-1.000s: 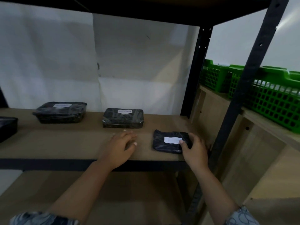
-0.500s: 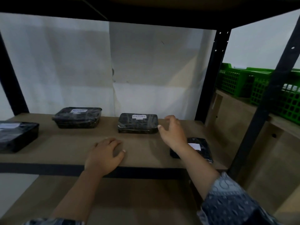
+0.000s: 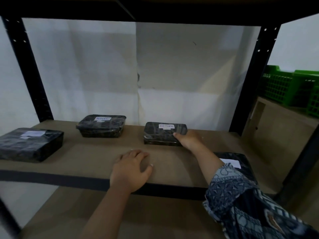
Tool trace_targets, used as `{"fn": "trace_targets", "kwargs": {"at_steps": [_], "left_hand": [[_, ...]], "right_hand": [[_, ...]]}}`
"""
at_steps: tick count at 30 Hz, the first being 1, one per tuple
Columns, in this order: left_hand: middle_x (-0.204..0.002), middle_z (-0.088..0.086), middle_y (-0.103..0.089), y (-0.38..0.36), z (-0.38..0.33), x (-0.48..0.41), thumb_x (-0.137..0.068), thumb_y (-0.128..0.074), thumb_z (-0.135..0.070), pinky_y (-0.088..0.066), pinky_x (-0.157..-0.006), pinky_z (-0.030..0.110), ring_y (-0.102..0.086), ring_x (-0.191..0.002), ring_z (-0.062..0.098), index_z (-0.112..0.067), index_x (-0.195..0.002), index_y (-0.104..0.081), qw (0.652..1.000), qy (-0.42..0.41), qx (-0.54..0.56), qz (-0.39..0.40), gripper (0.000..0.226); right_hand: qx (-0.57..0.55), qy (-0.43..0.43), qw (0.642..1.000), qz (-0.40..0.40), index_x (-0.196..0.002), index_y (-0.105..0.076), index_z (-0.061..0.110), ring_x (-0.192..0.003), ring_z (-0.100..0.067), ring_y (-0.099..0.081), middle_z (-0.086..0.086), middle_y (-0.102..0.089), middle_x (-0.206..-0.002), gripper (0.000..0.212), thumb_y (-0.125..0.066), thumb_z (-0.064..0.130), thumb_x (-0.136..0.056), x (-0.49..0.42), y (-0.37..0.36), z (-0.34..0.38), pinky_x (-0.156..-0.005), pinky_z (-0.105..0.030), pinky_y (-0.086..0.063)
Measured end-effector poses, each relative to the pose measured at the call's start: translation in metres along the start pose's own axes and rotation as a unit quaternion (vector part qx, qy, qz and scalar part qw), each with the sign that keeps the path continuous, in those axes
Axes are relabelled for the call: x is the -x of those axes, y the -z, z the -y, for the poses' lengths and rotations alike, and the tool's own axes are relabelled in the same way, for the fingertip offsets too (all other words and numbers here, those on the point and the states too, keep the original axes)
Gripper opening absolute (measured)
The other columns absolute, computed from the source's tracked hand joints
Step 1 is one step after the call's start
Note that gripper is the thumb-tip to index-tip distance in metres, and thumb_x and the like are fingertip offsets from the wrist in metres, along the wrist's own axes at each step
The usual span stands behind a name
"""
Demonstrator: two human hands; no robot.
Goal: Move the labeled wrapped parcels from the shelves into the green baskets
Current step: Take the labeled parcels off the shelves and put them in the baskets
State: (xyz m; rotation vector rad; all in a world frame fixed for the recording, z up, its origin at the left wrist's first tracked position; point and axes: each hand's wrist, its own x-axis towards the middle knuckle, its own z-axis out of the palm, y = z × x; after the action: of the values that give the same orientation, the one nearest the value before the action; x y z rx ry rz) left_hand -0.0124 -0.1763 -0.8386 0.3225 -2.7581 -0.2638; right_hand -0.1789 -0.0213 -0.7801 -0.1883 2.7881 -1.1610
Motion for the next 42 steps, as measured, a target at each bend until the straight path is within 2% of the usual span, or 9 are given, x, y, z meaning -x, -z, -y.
{"fn": "trace_targets", "kwargs": {"at_steps": [5, 10, 13, 20, 25, 29, 34, 39, 42], "left_hand": [[-0.138, -0.013, -0.043, 0.001, -0.001, 0.000, -0.072, -0.012, -0.068, -0.024, -0.110, 0.037, -0.037, -0.128, 0.010, -0.038, -0.132, -0.043, 1.000, -0.002, -0.005, -0.004, 0.074], [-0.137, -0.015, -0.043, 0.002, -0.003, 0.000, -0.070, -0.010, -0.068, -0.024, -0.109, 0.036, -0.036, -0.126, 0.008, -0.038, -0.132, -0.044, 1.000, 0.003, -0.009, -0.007, 0.077], [-0.137, -0.014, -0.044, 0.001, -0.002, 0.001, -0.070, -0.010, -0.068, -0.024, -0.109, 0.036, -0.037, -0.126, 0.009, -0.036, -0.132, -0.045, 1.000, 0.003, -0.008, -0.011, 0.078], [-0.137, -0.014, -0.044, -0.002, 0.001, -0.001, -0.072, -0.012, -0.068, -0.026, -0.109, 0.037, -0.038, -0.127, 0.010, -0.036, -0.131, -0.047, 1.000, 0.001, 0.001, -0.013, 0.076], [-0.133, -0.012, -0.048, -0.002, 0.001, -0.001, -0.074, -0.018, -0.066, -0.027, -0.108, 0.037, -0.042, -0.124, 0.011, -0.035, -0.129, -0.050, 1.000, -0.003, 0.017, -0.020, 0.071], [-0.133, -0.013, -0.048, 0.000, 0.000, -0.001, -0.076, -0.018, -0.066, -0.026, -0.109, 0.036, -0.041, -0.124, 0.010, -0.035, -0.129, -0.049, 1.000, -0.007, 0.012, -0.015, 0.069], [-0.134, -0.010, -0.048, 0.005, -0.001, 0.000, -0.081, -0.025, -0.063, -0.028, -0.108, 0.041, -0.043, -0.124, 0.014, -0.032, -0.129, -0.049, 1.000, -0.002, 0.019, 0.021, 0.062], [-0.123, 0.001, -0.059, 0.024, -0.009, -0.005, -0.079, -0.035, -0.058, -0.042, -0.094, 0.050, -0.054, -0.115, 0.028, -0.026, -0.117, -0.059, 0.996, 0.015, -0.004, 0.086, 0.055], [-0.118, 0.009, -0.063, 0.056, -0.023, -0.009, -0.080, -0.036, -0.050, -0.050, -0.086, 0.052, -0.055, -0.116, 0.032, -0.016, -0.113, -0.063, 0.995, 0.018, -0.027, 0.091, 0.055]], "right_hand": [[-0.128, 0.004, 0.992, -0.015, -0.112, -0.058, 0.006, -0.100, -0.027, -0.061, -0.006, -0.062, -0.105, 0.054, -0.077, 0.038, -0.073, -0.003, -0.003, -0.004, -0.081, -0.031, -0.049], [-0.165, 0.030, 0.985, -0.029, -0.110, -0.052, 0.007, -0.092, -0.024, -0.065, -0.009, -0.065, -0.105, 0.069, -0.087, 0.029, -0.055, -0.009, -0.009, -0.012, -0.084, -0.038, -0.055], [-0.178, 0.041, 0.982, -0.042, -0.112, -0.042, 0.004, -0.095, -0.025, -0.061, -0.009, -0.060, -0.106, 0.067, -0.086, 0.015, -0.062, 0.005, -0.005, -0.009, -0.085, -0.038, -0.053], [-0.177, 0.099, 0.979, -0.030, -0.122, -0.029, 0.010, -0.097, -0.019, -0.052, 0.000, -0.049, -0.104, 0.070, -0.078, 0.005, -0.073, 0.018, -0.001, -0.011, -0.087, -0.032, -0.046], [-0.181, 0.115, 0.977, -0.021, -0.133, -0.032, 0.013, -0.111, -0.027, -0.058, -0.006, -0.057, -0.120, 0.074, -0.078, 0.011, -0.075, 0.024, 0.005, -0.007, -0.091, -0.035, -0.047], [-0.202, 0.103, 0.974, -0.018, -0.136, -0.040, 0.015, -0.120, -0.026, -0.054, -0.007, -0.055, -0.133, 0.061, -0.070, 0.018, -0.083, 0.028, 0.011, 0.000, -0.092, -0.031, -0.043], [-0.240, 0.042, 0.969, 0.024, -0.126, -0.053, 0.016, -0.115, -0.026, -0.056, -0.006, -0.061, -0.120, 0.039, -0.065, 0.018, -0.089, 0.041, 0.024, 0.008, -0.085, -0.029, -0.043], [-0.265, 0.002, 0.962, 0.066, -0.122, -0.055, 0.023, -0.103, -0.019, -0.056, 0.012, -0.056, -0.092, 0.032, -0.061, 0.017, -0.091, 0.064, 0.053, 0.011, -0.084, -0.030, -0.043], [-0.280, -0.027, 0.957, 0.063, -0.123, -0.054, 0.025, -0.102, -0.018, -0.055, 0.009, -0.058, -0.097, 0.031, -0.059, 0.018, -0.093, 0.085, 0.079, 0.015, -0.086, -0.032, -0.044]]}}
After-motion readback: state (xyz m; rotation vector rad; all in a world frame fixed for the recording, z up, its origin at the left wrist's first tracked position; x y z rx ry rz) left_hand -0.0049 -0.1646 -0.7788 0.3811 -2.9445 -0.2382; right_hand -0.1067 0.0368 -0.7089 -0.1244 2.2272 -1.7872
